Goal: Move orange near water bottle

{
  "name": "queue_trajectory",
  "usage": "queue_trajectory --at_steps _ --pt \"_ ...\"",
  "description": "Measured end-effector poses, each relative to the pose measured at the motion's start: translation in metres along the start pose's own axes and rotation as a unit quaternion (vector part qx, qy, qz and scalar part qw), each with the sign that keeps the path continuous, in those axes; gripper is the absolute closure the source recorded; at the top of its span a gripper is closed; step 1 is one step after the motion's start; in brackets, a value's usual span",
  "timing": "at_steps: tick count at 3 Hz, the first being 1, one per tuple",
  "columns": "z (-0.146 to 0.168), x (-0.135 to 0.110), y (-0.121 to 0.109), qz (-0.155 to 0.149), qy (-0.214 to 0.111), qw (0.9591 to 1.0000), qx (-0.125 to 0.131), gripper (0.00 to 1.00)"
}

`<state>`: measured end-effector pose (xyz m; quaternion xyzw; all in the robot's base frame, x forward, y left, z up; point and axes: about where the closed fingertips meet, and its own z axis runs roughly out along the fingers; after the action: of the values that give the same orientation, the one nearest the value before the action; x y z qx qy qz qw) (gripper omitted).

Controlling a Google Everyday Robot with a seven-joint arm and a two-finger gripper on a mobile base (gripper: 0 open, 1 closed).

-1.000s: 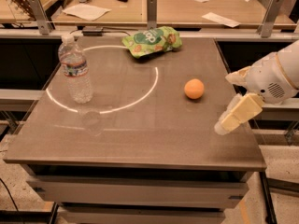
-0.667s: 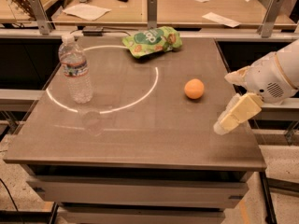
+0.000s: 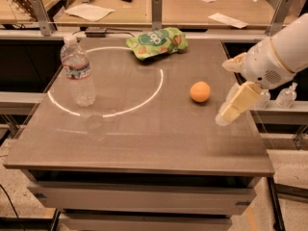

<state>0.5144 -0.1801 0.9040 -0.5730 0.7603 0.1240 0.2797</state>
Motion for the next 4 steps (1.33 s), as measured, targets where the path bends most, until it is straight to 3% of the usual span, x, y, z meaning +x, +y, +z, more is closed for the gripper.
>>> queue_trajectory --at_steps 2,4 --pt "0.026 -0.013 -0.022 -0.036 0.011 0.999 -0.024 0.0" --pt "0.06 -0.021 -0.036 -0.051 0.024 0.9971 -0.052 0.0"
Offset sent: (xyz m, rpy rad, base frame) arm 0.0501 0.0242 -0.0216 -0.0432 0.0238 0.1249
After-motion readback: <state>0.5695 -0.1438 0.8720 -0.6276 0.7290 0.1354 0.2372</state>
